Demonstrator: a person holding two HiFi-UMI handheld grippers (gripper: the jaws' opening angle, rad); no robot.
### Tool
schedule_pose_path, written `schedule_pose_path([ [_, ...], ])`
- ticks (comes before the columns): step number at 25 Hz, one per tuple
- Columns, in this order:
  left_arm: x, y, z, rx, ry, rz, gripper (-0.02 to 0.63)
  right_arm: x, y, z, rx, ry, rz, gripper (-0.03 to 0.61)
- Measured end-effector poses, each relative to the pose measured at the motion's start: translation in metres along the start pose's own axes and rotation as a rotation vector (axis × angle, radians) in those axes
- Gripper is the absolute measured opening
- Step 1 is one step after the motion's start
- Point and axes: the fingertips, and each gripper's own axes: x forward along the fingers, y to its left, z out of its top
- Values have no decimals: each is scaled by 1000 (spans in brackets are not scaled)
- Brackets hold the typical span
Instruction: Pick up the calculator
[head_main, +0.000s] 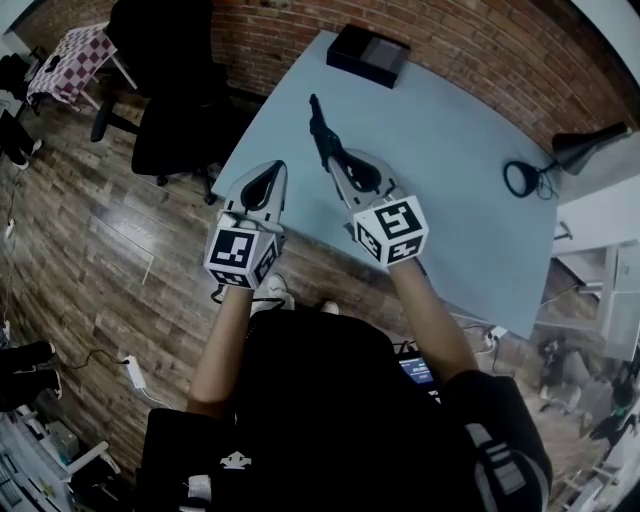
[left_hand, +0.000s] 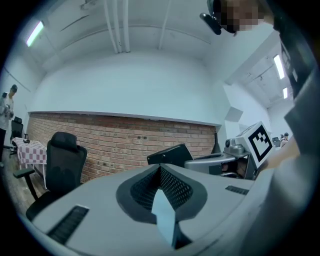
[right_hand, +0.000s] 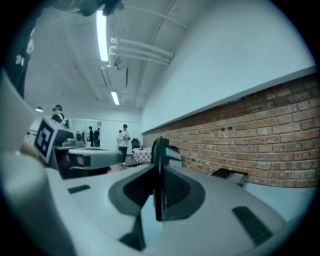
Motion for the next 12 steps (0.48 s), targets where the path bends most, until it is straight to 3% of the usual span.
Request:
schedule_pose_path([
  [12, -19, -35, 4, 13, -28, 64, 3, -35, 10, 7, -12, -30, 63, 48],
])
